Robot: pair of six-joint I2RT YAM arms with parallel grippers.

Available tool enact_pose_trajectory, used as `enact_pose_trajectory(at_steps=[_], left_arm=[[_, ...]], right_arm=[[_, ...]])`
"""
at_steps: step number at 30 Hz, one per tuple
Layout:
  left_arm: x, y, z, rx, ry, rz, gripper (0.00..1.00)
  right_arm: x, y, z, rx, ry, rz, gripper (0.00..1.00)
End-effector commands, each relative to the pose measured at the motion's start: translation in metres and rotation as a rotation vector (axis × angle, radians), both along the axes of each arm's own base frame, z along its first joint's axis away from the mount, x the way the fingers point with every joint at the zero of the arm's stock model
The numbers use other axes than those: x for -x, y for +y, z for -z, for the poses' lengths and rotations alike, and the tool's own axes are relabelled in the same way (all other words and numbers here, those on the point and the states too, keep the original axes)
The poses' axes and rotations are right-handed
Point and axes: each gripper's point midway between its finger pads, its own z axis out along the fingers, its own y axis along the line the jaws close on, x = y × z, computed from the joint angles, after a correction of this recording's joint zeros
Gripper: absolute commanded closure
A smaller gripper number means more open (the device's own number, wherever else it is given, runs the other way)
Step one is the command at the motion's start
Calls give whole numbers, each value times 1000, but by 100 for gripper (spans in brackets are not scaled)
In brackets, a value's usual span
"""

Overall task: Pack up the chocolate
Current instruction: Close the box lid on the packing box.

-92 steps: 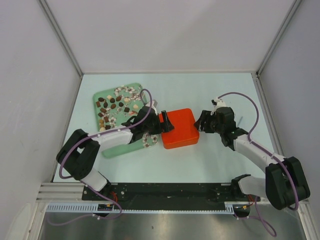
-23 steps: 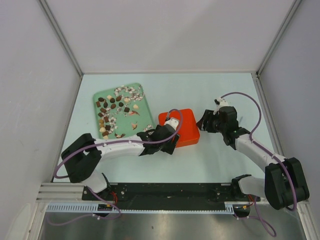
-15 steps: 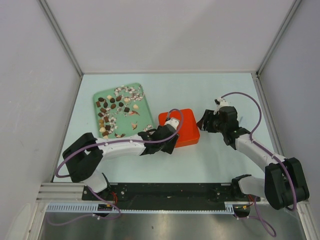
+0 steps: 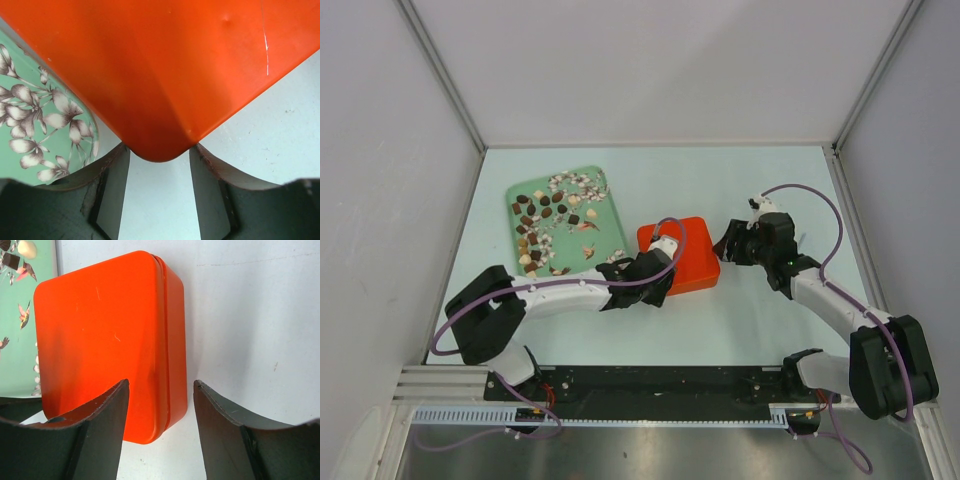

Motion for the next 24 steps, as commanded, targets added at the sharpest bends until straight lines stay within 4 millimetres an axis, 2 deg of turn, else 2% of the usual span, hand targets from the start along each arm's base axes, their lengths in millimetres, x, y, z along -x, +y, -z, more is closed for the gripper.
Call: enact_pose_trajectory(at_steps=[1,11,23,24], left_arm=[[-15,-13,-35,88,-76,-46,46],[-18,-13,-45,116,-105,-64,50],[-15,-14,-35,102,-79,-59,50],[-16,-14,-34,102,-79,-59,50]], right_arm=[[-9,2,-24,-15,-69,-8,41],[-7,3,-23,-15,-64,-18,41],[-1,12,-13,-16,-27,-57,45],[4,11,-9,-9,-1,-60,46]])
